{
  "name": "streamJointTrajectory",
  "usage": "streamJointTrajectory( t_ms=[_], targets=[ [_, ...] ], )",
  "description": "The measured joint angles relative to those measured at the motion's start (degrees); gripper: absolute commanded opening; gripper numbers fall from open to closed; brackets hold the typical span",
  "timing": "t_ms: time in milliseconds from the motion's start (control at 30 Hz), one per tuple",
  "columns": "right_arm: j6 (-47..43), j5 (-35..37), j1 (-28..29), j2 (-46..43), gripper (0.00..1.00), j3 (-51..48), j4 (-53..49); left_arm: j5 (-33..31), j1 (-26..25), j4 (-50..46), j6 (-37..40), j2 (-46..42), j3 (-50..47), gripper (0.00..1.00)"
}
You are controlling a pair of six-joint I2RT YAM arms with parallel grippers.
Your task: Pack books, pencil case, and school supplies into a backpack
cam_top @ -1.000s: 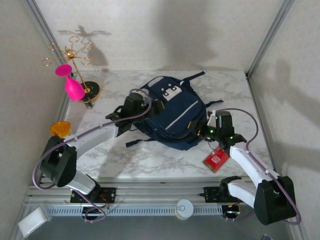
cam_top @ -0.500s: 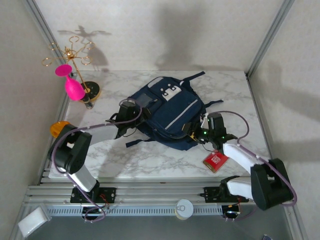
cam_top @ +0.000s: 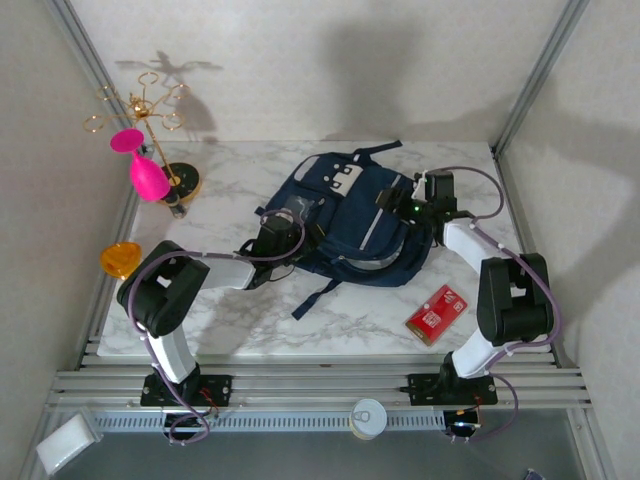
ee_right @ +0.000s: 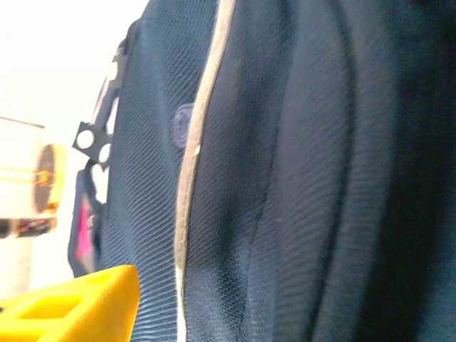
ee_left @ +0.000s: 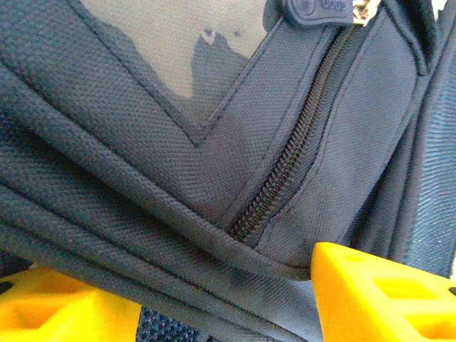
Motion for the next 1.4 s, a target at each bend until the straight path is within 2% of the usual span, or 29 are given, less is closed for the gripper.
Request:
streamJointTrajectory(
  t_ms=[100,300,400,500,633,800,1133,1400],
  targets=[
    [-2.3,6.8,-0.3,-2.2,0.77,0.6,-7.7,0.0,0.1,0.1,-0.7,0.0,0.0,0.60],
    [-3.3,19.6,-0.1,-14.4,0.77,-1.6,-21.3,0.1,0.4,1.3,-1.9,0.0,-0.9,0.57],
    [-1.6,25.3,6.2,-19.3,0.72,-1.6,-25.4,0.2,0.4,2.1,-2.1,0.0,-1.2,0.55],
    [3.0,28.7,17.4,-20.7,0.68,-1.7,-27.6,0.2,0.4,3.0,-2.5,0.0,-1.7,0.54],
    [11.2,32.5,30.6,-16.7,0.64,-1.7,-29.0,0.2,0.3,3.6,-3.0,0.0,-1.9,0.53],
    [20.7,34.6,39.7,-8.2,0.60,-1.3,-27.6,0.4,0.2,4.5,-3.7,0.0,-2.3,0.53],
    [37.3,40.3,41.8,5.5,0.54,4.3,-24.3,1.2,-0.1,7.0,-4.3,1.5,-2.7,0.54],
    [44.8,45.4,41.9,12.4,0.54,9.2,-24.5,1.3,-0.1,9.2,-4.9,2.0,-3.4,0.55]
  ],
)
